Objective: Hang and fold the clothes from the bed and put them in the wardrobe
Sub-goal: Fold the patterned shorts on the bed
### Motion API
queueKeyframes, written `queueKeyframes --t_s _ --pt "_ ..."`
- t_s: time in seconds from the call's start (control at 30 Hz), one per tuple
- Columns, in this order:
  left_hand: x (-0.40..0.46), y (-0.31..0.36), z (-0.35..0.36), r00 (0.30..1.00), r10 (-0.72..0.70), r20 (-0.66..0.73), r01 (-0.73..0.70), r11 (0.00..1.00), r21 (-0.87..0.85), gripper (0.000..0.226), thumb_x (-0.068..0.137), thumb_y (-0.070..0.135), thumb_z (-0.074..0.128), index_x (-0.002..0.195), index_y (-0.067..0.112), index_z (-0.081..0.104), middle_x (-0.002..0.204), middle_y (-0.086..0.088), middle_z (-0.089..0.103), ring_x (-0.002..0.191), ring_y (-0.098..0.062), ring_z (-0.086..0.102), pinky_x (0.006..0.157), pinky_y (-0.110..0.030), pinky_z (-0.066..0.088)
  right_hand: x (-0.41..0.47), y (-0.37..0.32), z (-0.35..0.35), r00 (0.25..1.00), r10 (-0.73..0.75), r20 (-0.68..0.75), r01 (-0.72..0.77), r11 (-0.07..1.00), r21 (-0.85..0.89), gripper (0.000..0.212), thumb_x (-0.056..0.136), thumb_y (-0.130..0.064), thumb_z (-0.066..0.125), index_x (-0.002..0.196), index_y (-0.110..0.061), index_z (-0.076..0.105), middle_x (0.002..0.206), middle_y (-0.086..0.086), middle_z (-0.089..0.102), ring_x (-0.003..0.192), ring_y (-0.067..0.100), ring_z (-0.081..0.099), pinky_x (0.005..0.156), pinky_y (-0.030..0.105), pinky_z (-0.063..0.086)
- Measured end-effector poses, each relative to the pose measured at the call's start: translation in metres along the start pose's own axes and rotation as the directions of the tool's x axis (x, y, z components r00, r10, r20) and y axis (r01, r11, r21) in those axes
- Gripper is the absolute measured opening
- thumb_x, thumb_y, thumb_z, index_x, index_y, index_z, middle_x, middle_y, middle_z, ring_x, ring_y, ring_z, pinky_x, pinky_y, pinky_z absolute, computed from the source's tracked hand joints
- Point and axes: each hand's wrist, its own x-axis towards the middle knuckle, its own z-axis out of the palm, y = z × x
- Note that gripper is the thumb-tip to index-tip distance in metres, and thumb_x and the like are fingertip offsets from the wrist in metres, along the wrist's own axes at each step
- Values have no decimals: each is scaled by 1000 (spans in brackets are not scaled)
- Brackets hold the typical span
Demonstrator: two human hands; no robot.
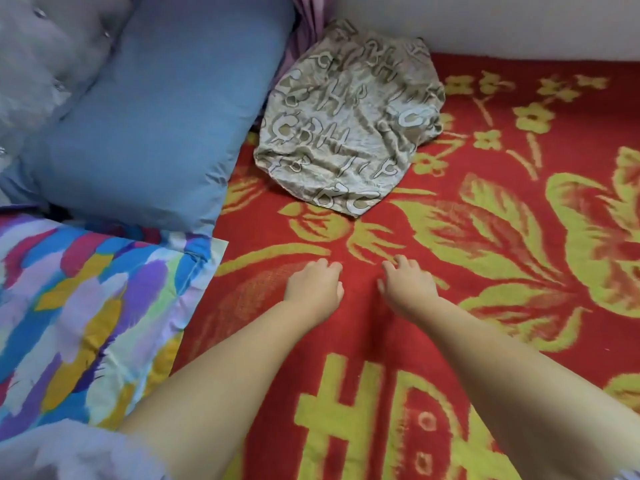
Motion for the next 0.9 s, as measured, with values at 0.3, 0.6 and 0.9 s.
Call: queueKeyframes --t_s 0.3,0.6,0.9 --pt "121 -18 60 982 61 -181 -36 990 135 64 92 27 48 150 20 21 144 -14 32 130 -32 33 98 -44 35 32 27 85 888 -104 -448 173 978 115 53 92 -39 28 135 -18 50 153 4 34 145 22 24 116 58 6" --pt "217 -20 40 930 42 -366 -101 984 -145 43 90 6 44 131 16 52 139 -9 51 132 -31 39 107 -42 28 33 27 86 875 -91 -475 160 981 106 52 89 -36 32 130 -17 57 150 5 41 142 24 32 115 60 14" --pt "167 -13 79 897 -17 -442 -47 990 -133 21 93 24 46 97 7 57 86 -19 65 81 -37 59 65 -36 26 36 30 91 866 -83 -494 159 981 113 52 87 -36 32 129 -18 57 148 4 43 141 22 33 115 59 14"
